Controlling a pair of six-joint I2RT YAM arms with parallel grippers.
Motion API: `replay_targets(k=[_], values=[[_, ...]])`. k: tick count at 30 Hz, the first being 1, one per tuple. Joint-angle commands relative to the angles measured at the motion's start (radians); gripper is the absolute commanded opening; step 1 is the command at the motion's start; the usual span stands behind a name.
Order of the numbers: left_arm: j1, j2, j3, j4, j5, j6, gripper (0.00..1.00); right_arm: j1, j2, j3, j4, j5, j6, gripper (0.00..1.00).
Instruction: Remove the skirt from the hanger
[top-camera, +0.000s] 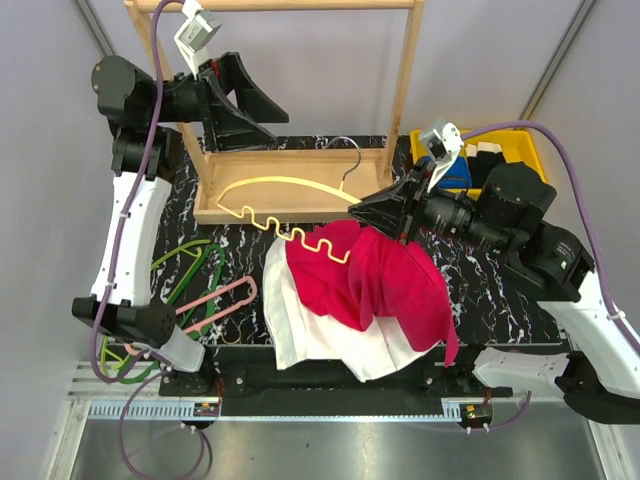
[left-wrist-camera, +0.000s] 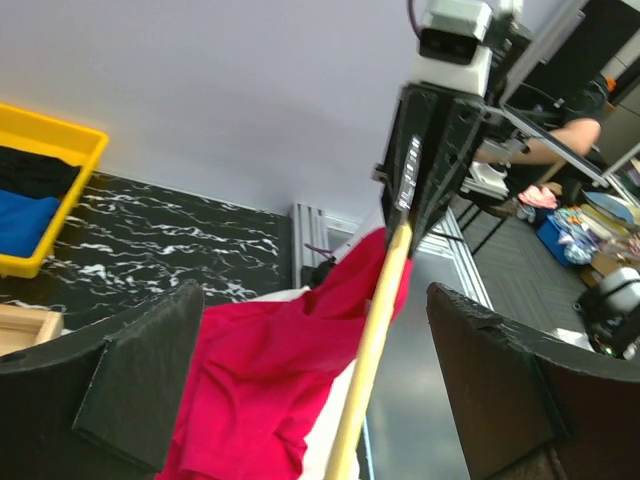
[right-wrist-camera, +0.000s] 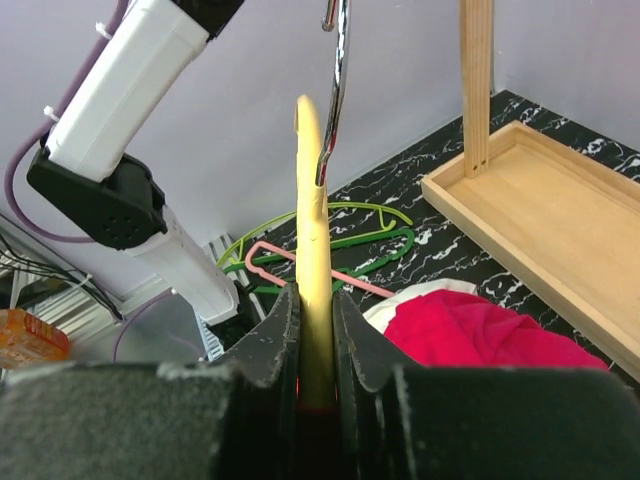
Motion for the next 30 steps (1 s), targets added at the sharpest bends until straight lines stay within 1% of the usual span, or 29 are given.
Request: replay_targets(k=[1, 3, 6, 7, 10, 11, 13, 19, 22, 24, 25, 27, 28, 30], values=[[-0.041, -0.121, -0.072, 0.170, 0.236, -0.080, 0.95, 0.006, 0.028, 0.106, 0.075, -0.032, -0.012, 0.00], [-0.053, -0.153, -0.097, 0.173, 0.236, -0.080, 0.95, 0.006, 0.040, 0.124, 0.065, -0.029, -0.026, 0.00], [-0.081, -0.210, -0.174, 0.180, 0.236, -0.080, 0.94, 0.006, 0.054, 0.163, 0.062, -0.014, -0.041, 0.00], [-0.093, -0.225, -0.232, 0.191, 0.236, -0.081, 0.94, 0.006, 0.057, 0.170, 0.063, -0.008, -0.048, 0.00], [-0.102, -0.261, -0.313, 0.236, 0.231, -0.087, 0.90, 0.006, 0.071, 0.209, 0.074, 0.012, -0.064, 0.00], [-0.102, -0.265, -0.330, 0.280, 0.228, -0.092, 0.90, 0.006, 0.076, 0.218, 0.080, 0.012, -0.066, 0.00], [-0.102, -0.265, -0.358, 0.315, 0.225, -0.107, 0.89, 0.006, 0.083, 0.238, 0.092, 0.005, -0.057, 0.00], [-0.085, -0.206, -0.361, 0.427, 0.202, -0.143, 0.89, 0.006, 0.096, 0.233, 0.108, -0.043, -0.009, 0.00], [-0.075, -0.169, -0.337, 0.440, 0.192, -0.153, 0.99, 0.005, 0.091, 0.216, 0.120, -0.050, 0.001, 0.00], [-0.075, -0.163, -0.353, 0.443, 0.196, -0.155, 0.98, 0.006, 0.094, 0.226, 0.120, -0.049, 0.001, 0.00], [-0.075, -0.159, -0.358, 0.437, 0.196, -0.157, 0.96, 0.006, 0.096, 0.230, 0.120, -0.047, -0.002, 0.00], [-0.082, -0.164, -0.361, 0.434, 0.201, -0.152, 0.72, 0.006, 0.097, 0.236, 0.123, -0.037, -0.006, 0.00], [-0.087, -0.166, -0.356, 0.426, 0.205, -0.150, 0.52, 0.006, 0.097, 0.236, 0.127, -0.031, -0.008, 0.00], [-0.099, -0.163, -0.346, 0.441, 0.219, -0.170, 0.00, 0.006, 0.099, 0.232, 0.132, -0.024, -0.008, 0.00]])
